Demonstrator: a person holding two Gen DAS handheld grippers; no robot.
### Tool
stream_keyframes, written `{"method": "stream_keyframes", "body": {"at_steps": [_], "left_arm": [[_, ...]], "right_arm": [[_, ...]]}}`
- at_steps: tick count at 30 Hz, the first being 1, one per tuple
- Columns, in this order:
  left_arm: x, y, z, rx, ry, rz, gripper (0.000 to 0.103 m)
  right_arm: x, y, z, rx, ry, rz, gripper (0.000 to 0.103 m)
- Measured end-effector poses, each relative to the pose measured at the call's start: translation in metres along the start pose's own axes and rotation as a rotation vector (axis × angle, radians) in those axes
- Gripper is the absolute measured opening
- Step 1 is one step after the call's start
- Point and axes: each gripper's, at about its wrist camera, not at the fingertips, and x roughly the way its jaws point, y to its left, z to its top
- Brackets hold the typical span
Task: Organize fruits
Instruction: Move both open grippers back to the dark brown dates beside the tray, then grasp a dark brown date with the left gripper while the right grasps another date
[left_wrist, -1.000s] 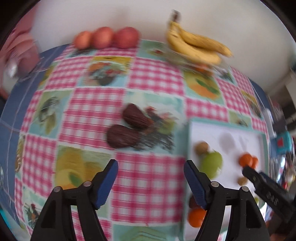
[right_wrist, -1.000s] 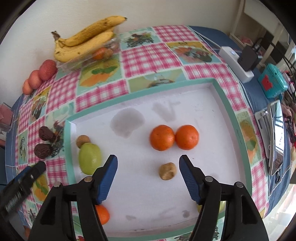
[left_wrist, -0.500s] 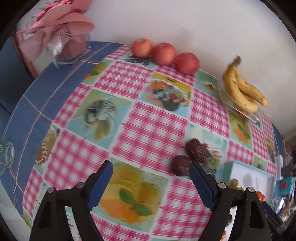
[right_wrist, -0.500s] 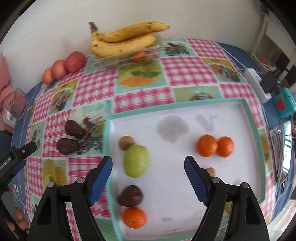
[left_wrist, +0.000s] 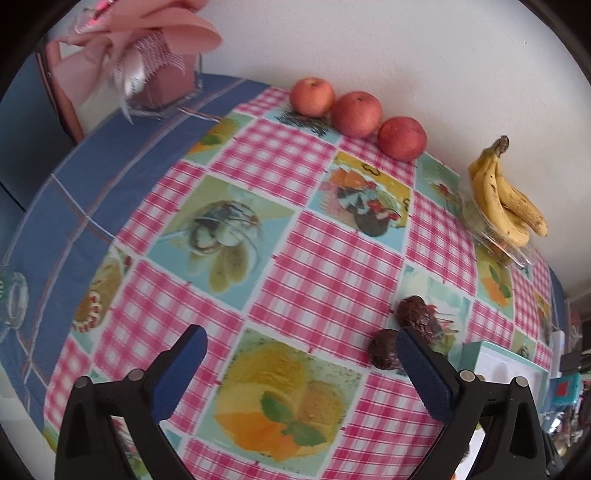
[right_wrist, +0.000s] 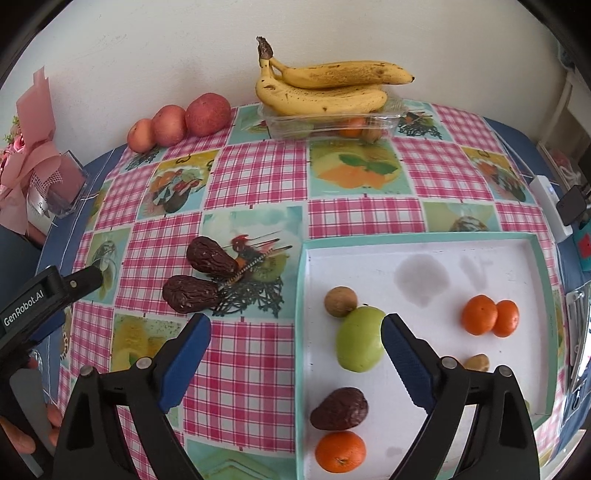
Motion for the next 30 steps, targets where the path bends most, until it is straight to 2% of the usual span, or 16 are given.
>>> {"method": "stream_keyframes", "body": {"at_steps": [7, 10, 15, 17, 22, 25, 28, 30], "left_arm": [[0.018, -0.012, 0.004, -0.003, 0.052, -0.073, 0.1], [0.027, -0.019, 0.005, -0.004, 0.078, -0.112, 0.088], [0.04, -0.033, 0.005, 0.017, 0.116, -0.157, 0.075], [0.044, -0.038, 0.004, 0.027, 0.128, -0.17, 0.067], [0.056, -0.045, 0.0, 0.035, 0.164, -0.196, 0.054], [0.062, -0.047, -0.003, 0.034, 0.181, -0.205, 0.051], [0.066, -0.048, -0.005, 0.024, 0.192, -0.236, 0.039], [0.065, -0.05, -0.005, 0.03, 0.189, -0.242, 0.037]], "right_arm": [[0.009, 0.0, 0.008, 0.019, 0.002, -0.007, 0.093], [0.013, -0.002, 0.012, 0.03, 0.0, -0.007, 0.093], [0.02, -0.004, 0.016, 0.038, 0.001, -0.022, 0.093], [0.022, -0.005, 0.016, 0.038, 0.004, -0.025, 0.093], [0.027, -0.007, 0.016, 0.046, 0.01, -0.028, 0.093], [0.028, -0.009, 0.016, 0.054, 0.01, -0.031, 0.093], [0.028, -0.01, 0.015, 0.06, 0.013, -0.033, 0.093], [0.029, -0.011, 0.015, 0.062, 0.016, -0.033, 0.093]]}}
